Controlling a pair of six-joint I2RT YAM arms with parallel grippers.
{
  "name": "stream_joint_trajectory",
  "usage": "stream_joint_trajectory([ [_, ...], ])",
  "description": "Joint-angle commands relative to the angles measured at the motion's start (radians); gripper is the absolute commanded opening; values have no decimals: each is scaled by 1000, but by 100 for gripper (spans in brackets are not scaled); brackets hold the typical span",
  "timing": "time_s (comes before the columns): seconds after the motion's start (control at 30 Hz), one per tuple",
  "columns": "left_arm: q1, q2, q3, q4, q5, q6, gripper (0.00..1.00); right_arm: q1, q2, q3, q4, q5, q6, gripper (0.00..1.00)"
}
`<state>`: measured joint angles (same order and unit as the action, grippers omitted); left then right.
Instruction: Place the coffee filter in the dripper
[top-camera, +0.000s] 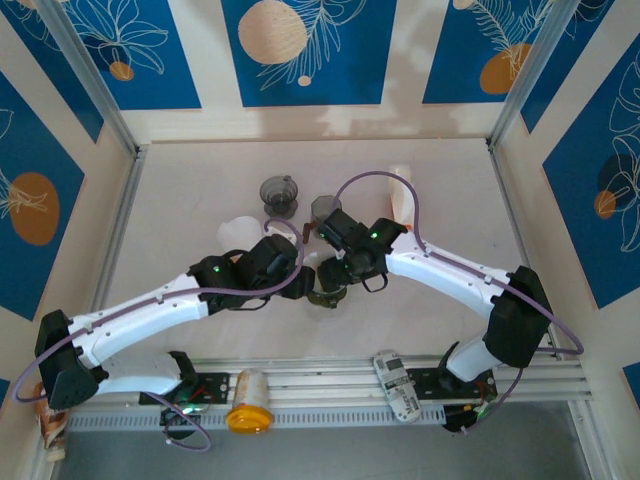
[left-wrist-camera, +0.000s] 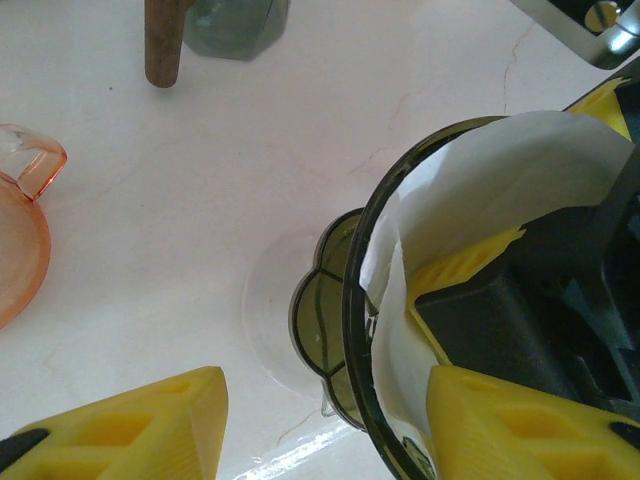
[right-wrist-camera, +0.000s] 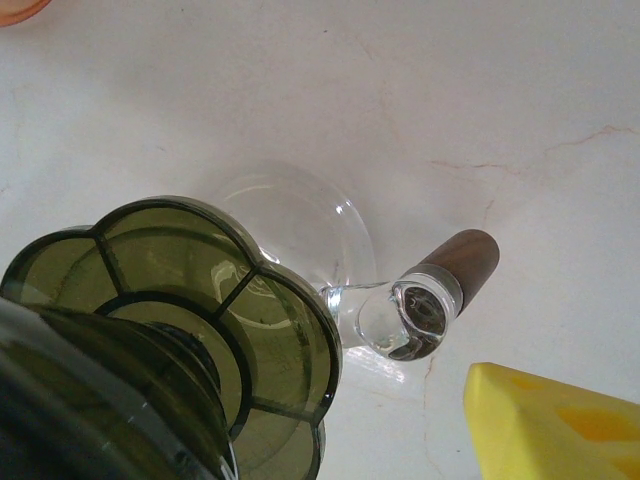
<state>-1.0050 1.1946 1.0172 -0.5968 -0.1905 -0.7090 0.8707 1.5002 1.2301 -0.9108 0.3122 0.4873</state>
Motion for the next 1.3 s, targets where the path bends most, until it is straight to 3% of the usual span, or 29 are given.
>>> stream_joint_trajectory([
  [0.0, 8, -4, -15, -3, 8, -11, 56, 4, 20, -16, -2, 25, -9, 74],
  [0.4, 8, -3, -16, -3, 13, -12, 56, 3, 20, -8, -5, 36, -7, 74],
  [0.87, 9, -1, 0, 4, 11, -9, 56, -4, -221, 45, -56, 114, 37, 75],
  [1.27, 8, -32, 36, 48, 16, -3, 70, -30, -371, -9, -67, 122, 103, 75],
])
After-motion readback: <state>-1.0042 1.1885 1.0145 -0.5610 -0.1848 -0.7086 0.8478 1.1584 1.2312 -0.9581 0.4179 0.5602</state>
